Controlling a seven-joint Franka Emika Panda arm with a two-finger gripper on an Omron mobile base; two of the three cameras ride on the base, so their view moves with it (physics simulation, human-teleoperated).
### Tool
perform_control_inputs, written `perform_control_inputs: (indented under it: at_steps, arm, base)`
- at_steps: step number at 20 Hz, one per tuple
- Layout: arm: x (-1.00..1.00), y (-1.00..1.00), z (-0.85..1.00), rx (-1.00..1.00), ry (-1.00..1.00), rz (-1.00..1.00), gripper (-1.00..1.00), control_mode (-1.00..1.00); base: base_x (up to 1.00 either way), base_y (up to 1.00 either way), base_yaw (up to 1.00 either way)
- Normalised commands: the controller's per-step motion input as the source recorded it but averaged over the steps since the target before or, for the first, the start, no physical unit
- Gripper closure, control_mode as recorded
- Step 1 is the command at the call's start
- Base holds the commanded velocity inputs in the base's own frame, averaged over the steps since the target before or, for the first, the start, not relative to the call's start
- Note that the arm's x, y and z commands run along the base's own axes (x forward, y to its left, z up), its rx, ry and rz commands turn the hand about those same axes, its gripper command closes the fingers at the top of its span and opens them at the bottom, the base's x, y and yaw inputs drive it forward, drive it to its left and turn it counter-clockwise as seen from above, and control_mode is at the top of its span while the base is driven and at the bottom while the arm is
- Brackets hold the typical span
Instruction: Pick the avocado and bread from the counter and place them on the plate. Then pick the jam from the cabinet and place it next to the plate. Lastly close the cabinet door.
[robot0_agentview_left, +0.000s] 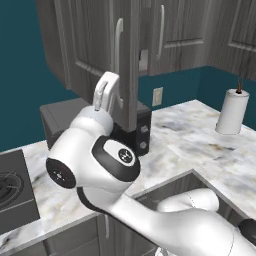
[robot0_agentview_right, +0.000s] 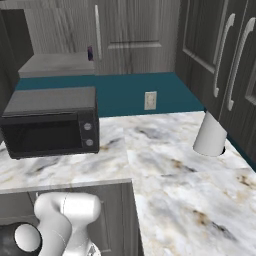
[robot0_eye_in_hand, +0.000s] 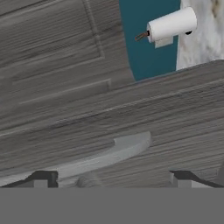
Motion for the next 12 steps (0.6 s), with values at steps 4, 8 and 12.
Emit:
perform_control_inputs:
  at_steps: [4,8,12]
  arm:
    - [0.43,-0.12,0.00,0.00,0.00,0.00,-1.00,-1.00]
    - [0.41,-0.31,0.00,0.00,0.00,-0.01,-1.00,-1.00]
    - [0.50,-0.57,0.00,0.00,0.00,-0.03,-1.00,-1.00]
  base:
    - [0.00,0.00,0.00]
    - [0.00,0.00,0.00]
    - [0.00,0.00,0.00]
